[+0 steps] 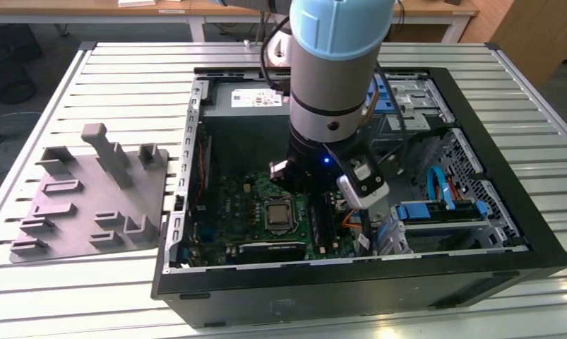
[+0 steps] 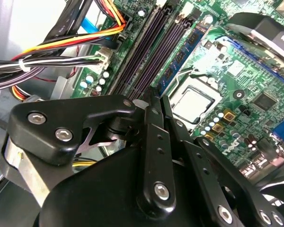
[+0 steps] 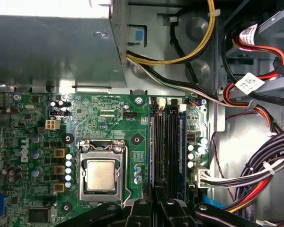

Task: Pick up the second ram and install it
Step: 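Insert the second ram into the second slot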

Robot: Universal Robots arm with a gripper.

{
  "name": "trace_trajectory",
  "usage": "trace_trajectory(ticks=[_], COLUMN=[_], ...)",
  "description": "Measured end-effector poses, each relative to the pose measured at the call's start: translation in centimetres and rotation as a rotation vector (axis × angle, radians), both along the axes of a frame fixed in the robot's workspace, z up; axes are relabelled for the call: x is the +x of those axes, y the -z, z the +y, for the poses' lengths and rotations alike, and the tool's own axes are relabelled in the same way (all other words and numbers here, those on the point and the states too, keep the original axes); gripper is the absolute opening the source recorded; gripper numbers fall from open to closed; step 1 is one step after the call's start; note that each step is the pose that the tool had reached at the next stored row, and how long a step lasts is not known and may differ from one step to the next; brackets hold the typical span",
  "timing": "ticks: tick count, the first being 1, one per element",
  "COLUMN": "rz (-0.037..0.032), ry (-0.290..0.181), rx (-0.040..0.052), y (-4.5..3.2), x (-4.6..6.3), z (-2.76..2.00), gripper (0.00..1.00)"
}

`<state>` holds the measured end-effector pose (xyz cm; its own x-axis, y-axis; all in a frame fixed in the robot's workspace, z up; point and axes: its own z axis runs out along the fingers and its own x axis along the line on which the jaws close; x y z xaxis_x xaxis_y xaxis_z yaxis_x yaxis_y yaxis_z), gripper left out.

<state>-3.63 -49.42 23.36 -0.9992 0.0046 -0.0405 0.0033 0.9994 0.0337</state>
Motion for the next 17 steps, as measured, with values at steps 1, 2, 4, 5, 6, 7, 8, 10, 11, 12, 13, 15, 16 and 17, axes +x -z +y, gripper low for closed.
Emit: trace_trajectory(ticks=[1,2,4,5,6,7,8,10,11,12,13,15,16,17], rz=[0.0000,0.0000,0.0000,0.0001,0.0001,0.0002,0.0001,0.0001,0.0001,0.0001,0.0000,0.0001,0.0001,0.0001], ry=[0.000,0.000,0.000,0.000,0.000,0.000,0.001,0.004,0.006,0.008,0.010,0.010,0.011,0.011], rx=[0.0002,0.0006,0.0010,0.0009,0.0008,0.0006,0.0008,0.0010,0.0009,0.0009,0.0011,0.0002,-0.0004,-0.0010], y=[0.12,0.23,0.46,0.59,0.69,0.77,0.82,0.91,0.96,1.00,1.05,1.07,1.08,1.10], x=[0.00,-0.01,0.00,0.04,0.07,0.09,0.09,0.11,0.15,0.18,0.20,0.30,0.37,0.46], z=[0.01,0.03,0.10,0.15,0.24,0.37,0.46,0.66,0.75,0.82,0.85,0.86,0.86,0.86], gripper=[0.14,0.14,0.14,0.14,0.14,0.14,0.14,0.14,0.14,0.14,0.14,0.14,0.14,0.14])
